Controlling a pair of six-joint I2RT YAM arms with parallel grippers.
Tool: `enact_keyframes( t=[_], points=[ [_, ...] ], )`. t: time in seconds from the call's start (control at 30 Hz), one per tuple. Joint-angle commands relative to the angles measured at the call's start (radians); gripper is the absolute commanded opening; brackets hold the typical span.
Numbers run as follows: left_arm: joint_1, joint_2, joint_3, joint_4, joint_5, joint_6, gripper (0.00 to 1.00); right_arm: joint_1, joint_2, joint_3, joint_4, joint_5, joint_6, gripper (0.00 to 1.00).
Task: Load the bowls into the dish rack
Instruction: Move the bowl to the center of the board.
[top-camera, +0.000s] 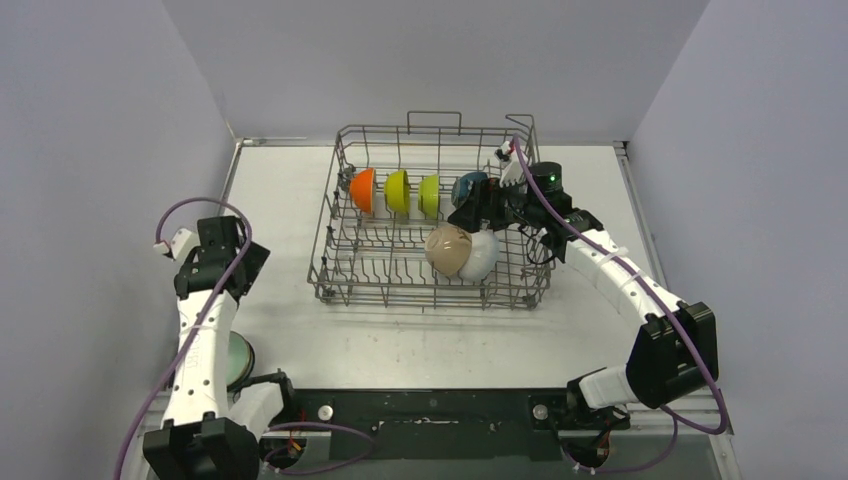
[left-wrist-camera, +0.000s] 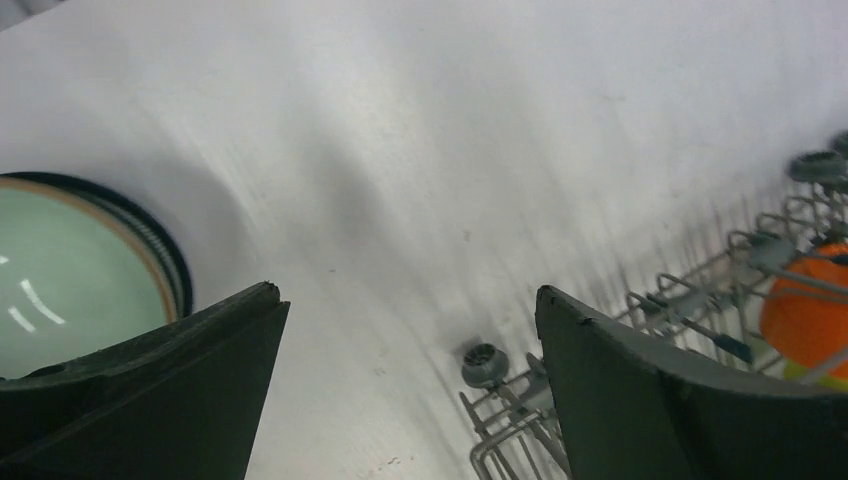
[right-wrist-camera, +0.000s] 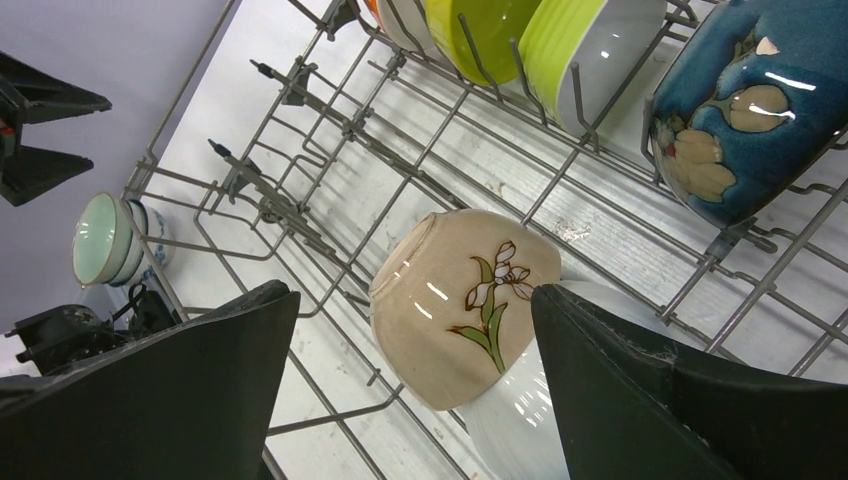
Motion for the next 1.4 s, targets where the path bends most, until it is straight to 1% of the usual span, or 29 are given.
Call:
enact_keyframes(
  t=[0.0, 0.13, 0.23, 0.37, 0.47, 0.63, 0.7, 0.93, 1.17, 1.37],
  points=[
    [0.043, 0.014, 0.011, -0.191, -0.173, -0.143, 0.96, -0.006, -0.010, -0.002, 0.043, -0.033, -0.004, 0.90],
    [0.081, -0.004, -0.032, -0.253, -0.188, -0.225, 0.96, -0.007, -0.003, -0.002, 0.047, -0.039, 0.000, 0.90],
    [0.115, -0.035, -0.081, -0.254, -0.183, -0.253, 0.96, -0.007, -0.006, -0.005, 0.046, -0.041, -0.001, 0.90],
    [0.177, -0.065, -0.154, -0.205, -0.136, -0.237, 0.97, -0.006, -0.006, -0.008, 0.041, -0.037, -0.005, 0.90],
    [0.245, -0.057, -0.205, -0.166, -0.097, -0.225, 0.98, -0.006, -0.004, -0.006, 0.040, -0.037, -0.005, 0.90],
    [0.285, -0.017, -0.263, -0.078, -0.051, -0.196, 1.00, -0.007, -0.003, -0.005, 0.040, -0.035, -0.005, 0.90],
    [0.291, 0.002, -0.283, -0.041, -0.036, -0.190, 0.95, -0.007, -0.001, -0.005, 0.040, -0.036, -0.006, 0.90],
    [0.296, 0.055, -0.343, 0.067, 0.041, -0.170, 0.85, -0.008, -0.004, 0.001, 0.027, -0.027, -0.011, 0.90],
    [0.295, 0.027, -0.399, 0.174, 0.147, -0.174, 0.65, -0.009, 0.000, 0.006, 0.022, -0.023, -0.012, 0.90],
    [0.293, 0.013, -0.444, 0.300, 0.266, -0.162, 0.59, -0.008, 0.009, 0.015, 0.026, -0.025, -0.007, 0.90]
  ],
)
